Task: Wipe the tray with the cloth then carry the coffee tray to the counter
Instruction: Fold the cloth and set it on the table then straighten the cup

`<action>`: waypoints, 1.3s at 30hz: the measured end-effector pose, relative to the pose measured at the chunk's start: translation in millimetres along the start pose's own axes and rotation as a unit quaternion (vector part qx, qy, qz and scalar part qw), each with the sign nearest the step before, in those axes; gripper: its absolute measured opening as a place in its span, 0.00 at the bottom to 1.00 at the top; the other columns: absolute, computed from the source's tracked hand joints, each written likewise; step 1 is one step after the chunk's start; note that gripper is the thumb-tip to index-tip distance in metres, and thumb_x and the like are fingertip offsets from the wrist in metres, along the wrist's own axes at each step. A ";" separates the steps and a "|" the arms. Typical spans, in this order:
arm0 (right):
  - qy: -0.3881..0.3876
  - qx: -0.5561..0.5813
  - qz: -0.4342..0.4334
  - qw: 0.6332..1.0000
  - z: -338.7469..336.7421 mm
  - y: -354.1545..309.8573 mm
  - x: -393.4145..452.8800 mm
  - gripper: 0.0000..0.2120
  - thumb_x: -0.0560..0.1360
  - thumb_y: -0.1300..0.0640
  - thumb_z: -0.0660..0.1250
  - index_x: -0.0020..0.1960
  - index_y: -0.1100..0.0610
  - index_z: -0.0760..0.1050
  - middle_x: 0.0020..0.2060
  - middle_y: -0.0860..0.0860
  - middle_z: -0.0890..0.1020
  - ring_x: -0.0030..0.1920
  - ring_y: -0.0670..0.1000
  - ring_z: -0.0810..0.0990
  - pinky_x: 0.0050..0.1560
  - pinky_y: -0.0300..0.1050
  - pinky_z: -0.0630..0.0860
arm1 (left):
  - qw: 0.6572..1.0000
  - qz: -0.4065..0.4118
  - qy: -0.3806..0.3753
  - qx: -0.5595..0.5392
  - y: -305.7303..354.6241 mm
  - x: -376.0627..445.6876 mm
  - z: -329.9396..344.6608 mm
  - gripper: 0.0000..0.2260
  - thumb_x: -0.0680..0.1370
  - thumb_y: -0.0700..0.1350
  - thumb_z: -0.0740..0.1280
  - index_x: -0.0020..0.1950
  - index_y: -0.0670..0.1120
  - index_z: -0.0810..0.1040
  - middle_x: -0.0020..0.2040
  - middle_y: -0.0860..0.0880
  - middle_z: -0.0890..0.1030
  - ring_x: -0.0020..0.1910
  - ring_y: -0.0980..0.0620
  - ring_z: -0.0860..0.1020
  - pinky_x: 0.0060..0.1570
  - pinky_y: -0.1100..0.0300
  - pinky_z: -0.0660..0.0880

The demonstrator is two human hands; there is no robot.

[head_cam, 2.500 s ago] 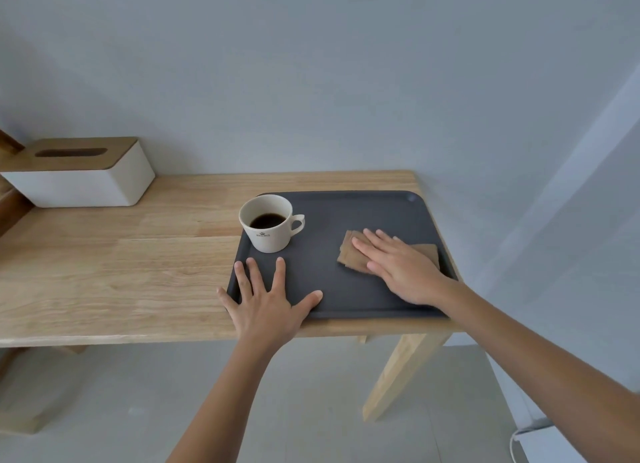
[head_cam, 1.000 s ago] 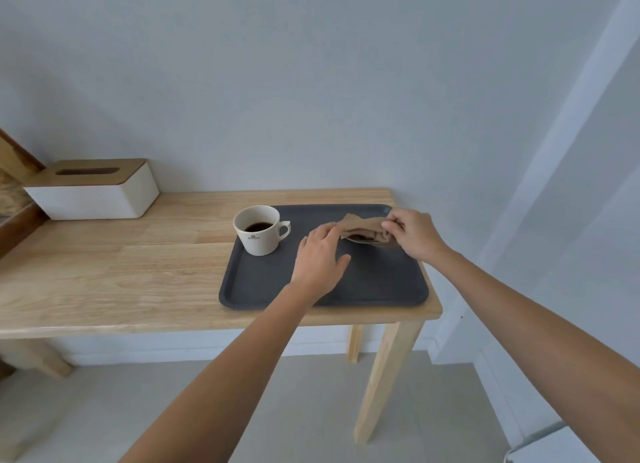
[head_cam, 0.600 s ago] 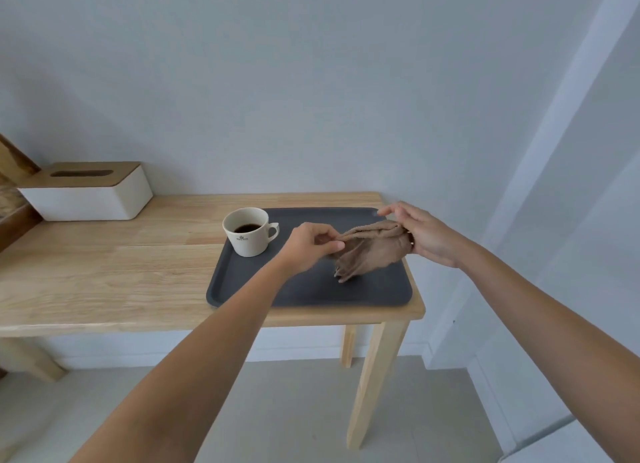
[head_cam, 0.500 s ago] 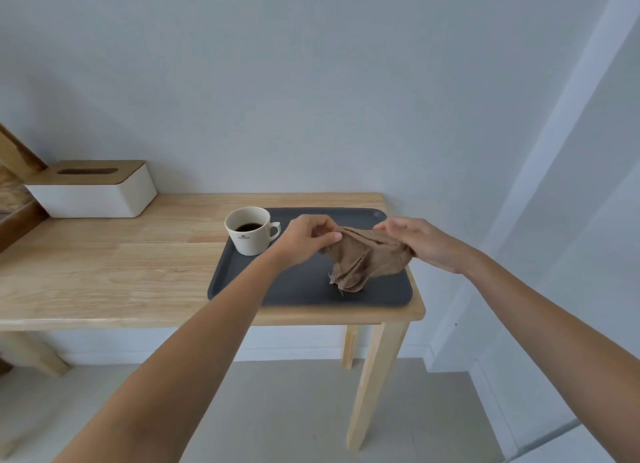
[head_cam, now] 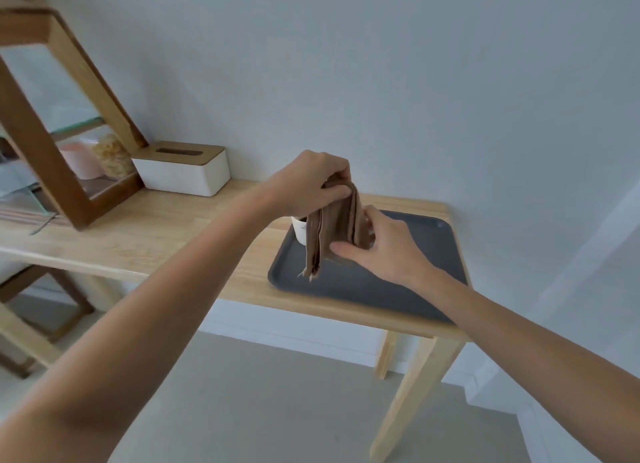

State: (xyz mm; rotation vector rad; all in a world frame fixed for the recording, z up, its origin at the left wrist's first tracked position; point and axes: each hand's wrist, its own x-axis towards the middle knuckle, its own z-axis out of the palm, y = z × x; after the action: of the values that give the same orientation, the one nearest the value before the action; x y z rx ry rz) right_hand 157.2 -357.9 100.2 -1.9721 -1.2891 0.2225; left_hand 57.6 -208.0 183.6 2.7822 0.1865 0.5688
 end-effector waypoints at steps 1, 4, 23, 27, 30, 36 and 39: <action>0.001 -0.012 -0.011 1.000 6.6 -7.7 7.3 0.15 0.71 0.46 0.71 0.51 0.52 0.71 0.39 0.42 0.77 0.40 0.43 0.76 0.39 0.33 0.69 | 1.000 -0.007 -0.004 0.006 -8.6 -7.1 -11.5 0.07 0.77 0.45 0.66 0.49 0.43 0.80 0.42 0.51 0.79 0.38 0.54 0.73 0.37 0.75 0.66; -0.031 -0.010 -0.036 0.999 17.9 -27.3 28.1 0.08 0.75 0.55 0.67 0.39 0.53 0.70 0.33 0.48 0.76 0.36 0.51 0.74 0.37 0.43 0.68 | 0.998 -0.052 -0.034 -0.014 -43.4 -33.1 -47.3 0.05 0.75 0.47 0.70 0.48 0.46 0.82 0.43 0.53 0.82 0.38 0.60 0.77 0.41 0.73 0.70; -0.250 -0.184 -0.054 0.949 140.7 -71.0 123.6 0.17 0.80 0.51 0.59 0.65 0.59 0.74 0.60 0.57 0.79 0.61 0.58 0.76 0.59 0.49 0.72 | 0.935 -0.241 -0.238 -0.107 -256.8 -119.5 -48.2 0.11 0.68 0.48 0.77 0.50 0.55 0.85 0.63 0.55 0.79 0.63 0.57 0.74 0.68 0.52 0.65; -0.273 -0.238 -0.035 0.932 169.0 -49.0 116.1 0.29 0.80 0.44 0.55 0.75 0.59 0.59 0.76 0.56 0.62 0.76 0.55 0.58 0.75 0.51 0.56 | 0.953 -0.185 -0.240 -0.032 -266.9 -131.9 -8.2 0.28 0.73 0.60 0.69 0.72 0.58 0.68 0.77 0.54 0.61 0.76 0.51 0.59 0.73 0.50 0.56; -0.274 -0.325 -0.025 0.905 187.0 -41.7 112.3 0.32 0.81 0.43 0.50 0.78 0.61 0.49 0.78 0.57 0.51 0.78 0.55 0.48 0.77 0.55 0.47 | 0.947 -0.154 -0.279 0.026 -266.4 -132.6 25.2 0.33 0.78 0.63 0.58 0.78 0.57 0.48 0.80 0.54 0.46 0.79 0.49 0.43 0.75 0.42 0.47; -0.271 -0.324 0.015 0.906 193.4 -30.0 100.2 0.33 0.81 0.42 0.47 0.78 0.59 0.44 0.79 0.55 0.46 0.78 0.52 0.44 0.77 0.57 0.42 | 0.914 -0.190 -0.348 0.090 -272.9 -133.7 43.9 0.36 0.76 0.67 0.56 0.78 0.59 0.42 0.79 0.57 0.37 0.78 0.49 0.36 0.71 0.35 0.35; -0.147 -0.254 -0.047 0.955 173.7 -26.0 91.2 0.27 0.82 0.47 0.53 0.76 0.60 0.57 0.75 0.55 0.63 0.76 0.54 0.57 0.75 0.54 0.54 | 0.931 -0.169 -0.307 0.097 -257.0 -112.9 37.3 0.37 0.77 0.65 0.56 0.79 0.53 0.45 0.80 0.53 0.41 0.78 0.48 0.37 0.72 0.37 0.37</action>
State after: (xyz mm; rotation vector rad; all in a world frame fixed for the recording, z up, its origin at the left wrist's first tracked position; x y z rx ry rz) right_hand 92.6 -189.5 18.8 -2.3617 -1.7652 0.1491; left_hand -47.8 5.3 30.0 2.8579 0.5859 -0.4278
